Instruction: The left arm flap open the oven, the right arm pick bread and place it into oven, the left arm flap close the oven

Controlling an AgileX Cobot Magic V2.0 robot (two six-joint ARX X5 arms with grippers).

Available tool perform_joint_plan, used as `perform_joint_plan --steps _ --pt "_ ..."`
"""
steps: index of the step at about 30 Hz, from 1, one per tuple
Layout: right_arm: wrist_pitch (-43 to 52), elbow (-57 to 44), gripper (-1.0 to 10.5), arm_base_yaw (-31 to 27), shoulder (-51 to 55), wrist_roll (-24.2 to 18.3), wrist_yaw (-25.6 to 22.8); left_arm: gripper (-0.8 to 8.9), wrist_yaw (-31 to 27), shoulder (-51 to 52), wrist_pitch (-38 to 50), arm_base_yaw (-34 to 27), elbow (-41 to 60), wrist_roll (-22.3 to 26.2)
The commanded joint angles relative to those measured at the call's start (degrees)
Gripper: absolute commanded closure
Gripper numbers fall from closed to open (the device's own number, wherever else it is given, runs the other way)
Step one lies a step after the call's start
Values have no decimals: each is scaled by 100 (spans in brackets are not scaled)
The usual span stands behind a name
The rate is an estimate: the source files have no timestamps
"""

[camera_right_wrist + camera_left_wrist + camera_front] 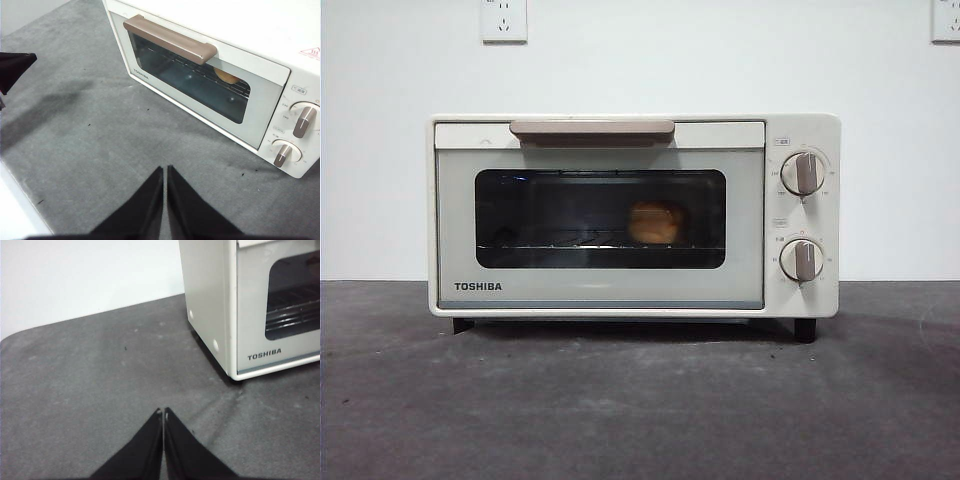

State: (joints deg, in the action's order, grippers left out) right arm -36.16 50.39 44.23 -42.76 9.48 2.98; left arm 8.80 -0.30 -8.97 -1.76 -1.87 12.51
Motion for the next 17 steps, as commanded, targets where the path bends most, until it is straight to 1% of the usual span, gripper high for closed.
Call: perform_joint_plan --steps 1,3,6,17 --pt "59 55 940 42 -17 52 -4 801 -22 11 -114 -15 118 -15" --pt "57 55 940 42 -20 52 -7 801 -22 11 -131 -13 118 -31" --pt "59 55 940 42 -17 52 -4 801 -22 11 -129 -13 118 -278" --pt "59 57 940 42 -17 52 -4 802 -22 11 -129 -13 118 -334"
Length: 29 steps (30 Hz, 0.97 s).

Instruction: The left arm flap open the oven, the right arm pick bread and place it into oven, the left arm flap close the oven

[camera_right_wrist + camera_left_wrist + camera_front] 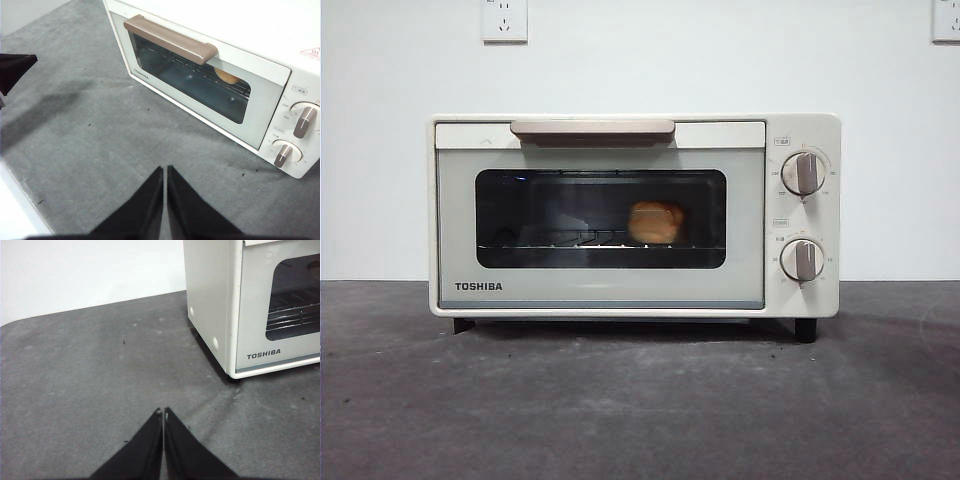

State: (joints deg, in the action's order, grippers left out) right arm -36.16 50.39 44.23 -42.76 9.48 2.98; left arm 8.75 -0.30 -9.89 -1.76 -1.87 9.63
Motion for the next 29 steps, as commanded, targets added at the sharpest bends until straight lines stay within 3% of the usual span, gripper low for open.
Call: perform_joint_plan --steps 1,10,16,22,29 --pt "59 57 940 42 -17 52 -4 802 -17 11 -37 -13 118 -46" --pt "57 57 940 42 -17 50 -7 802 -17 11 -37 -13 118 -46" --pt "131 42 940 -264 157 -273 -308 802 -15 11 -37 -13 118 -46" --pt "1027 -643 940 -1757 892 -431 431 802 -17 11 -37 -13 118 -48" --pt "1893 -1982 940 -3464 2129 -872 494 802 -17 11 -37 -13 118 -46"
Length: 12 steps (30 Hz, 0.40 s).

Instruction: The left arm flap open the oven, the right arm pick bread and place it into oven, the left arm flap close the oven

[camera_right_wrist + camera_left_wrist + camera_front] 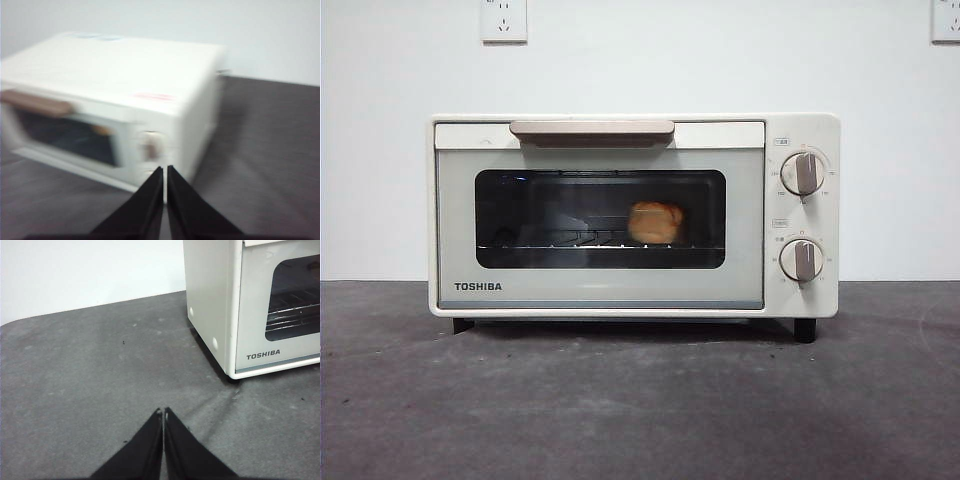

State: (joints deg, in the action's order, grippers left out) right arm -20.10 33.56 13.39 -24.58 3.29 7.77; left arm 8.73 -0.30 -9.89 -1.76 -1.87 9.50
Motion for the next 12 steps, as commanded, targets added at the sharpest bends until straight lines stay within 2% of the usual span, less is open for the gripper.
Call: perform_joint_plan --steps 1,6,12 --pt "485 -531 940 -603 522 -256 0 802 -15 11 -37 -13 118 -33" --pt "1298 -1414 940 -1191 1311 -251 -31 802 -15 11 -37 -13 118 -33" --pt "1840 -2267 940 -1399 1967 -247 -76 802 -15 11 -37 -13 118 -33"
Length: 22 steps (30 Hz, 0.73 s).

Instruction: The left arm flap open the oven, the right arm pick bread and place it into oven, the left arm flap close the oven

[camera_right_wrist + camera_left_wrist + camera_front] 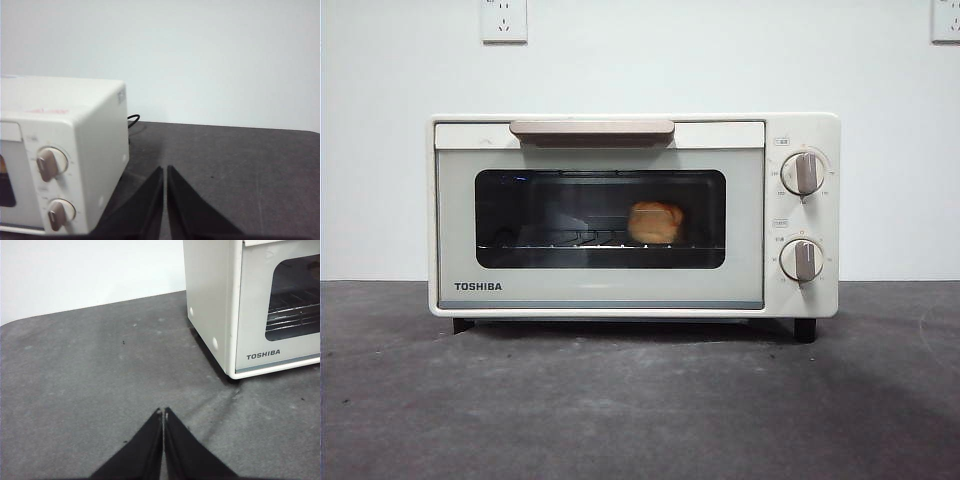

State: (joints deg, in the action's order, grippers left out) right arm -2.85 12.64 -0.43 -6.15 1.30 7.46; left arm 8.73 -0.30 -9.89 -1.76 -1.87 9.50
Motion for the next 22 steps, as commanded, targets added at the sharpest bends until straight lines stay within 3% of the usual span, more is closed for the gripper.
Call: perform_joint_plan --steps 1,12,22 --pt "157 -315 940 -22 205 -44 -120 802 -15 11 -37 -13 118 -33" --pt "153 -1200 940 -20 595 144 -192 802 -15 11 -37 -13 118 -33" --pt "-706 -1207 940 -20 595 214 -173 802 -15 11 -35 -13 118 -33"
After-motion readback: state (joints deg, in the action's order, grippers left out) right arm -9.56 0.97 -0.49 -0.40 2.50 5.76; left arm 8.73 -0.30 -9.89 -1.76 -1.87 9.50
